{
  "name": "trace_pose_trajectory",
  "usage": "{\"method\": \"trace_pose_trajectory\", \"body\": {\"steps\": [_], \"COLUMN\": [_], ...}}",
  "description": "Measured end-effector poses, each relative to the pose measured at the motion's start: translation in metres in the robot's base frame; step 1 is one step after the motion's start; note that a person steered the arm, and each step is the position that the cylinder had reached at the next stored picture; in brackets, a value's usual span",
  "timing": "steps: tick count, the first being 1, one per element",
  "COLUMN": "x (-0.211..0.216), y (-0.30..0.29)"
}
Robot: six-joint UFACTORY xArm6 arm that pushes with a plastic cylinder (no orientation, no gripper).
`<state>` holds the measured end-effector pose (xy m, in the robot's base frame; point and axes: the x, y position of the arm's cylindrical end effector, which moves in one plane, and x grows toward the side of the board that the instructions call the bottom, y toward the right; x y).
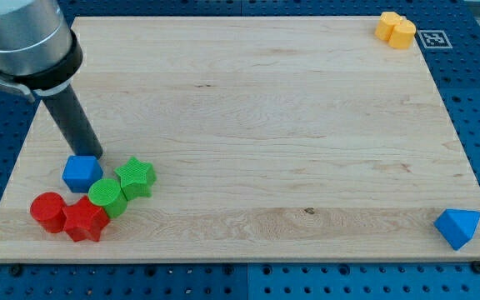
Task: Push the blue triangle to the center
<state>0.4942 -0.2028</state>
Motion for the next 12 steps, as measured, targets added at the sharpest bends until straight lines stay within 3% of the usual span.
{"method": "trace_pose_trajectory", "body": {"steps": [3, 4, 5, 7, 8, 10, 11, 12], "x": [0.026, -0.014, -0.048, -0.054, -0.033, 0.013, 0.035, 0.085], "y": [0.0, 0.007, 0.057, 0.259, 0.347, 0.47, 0.505, 0.523]}}
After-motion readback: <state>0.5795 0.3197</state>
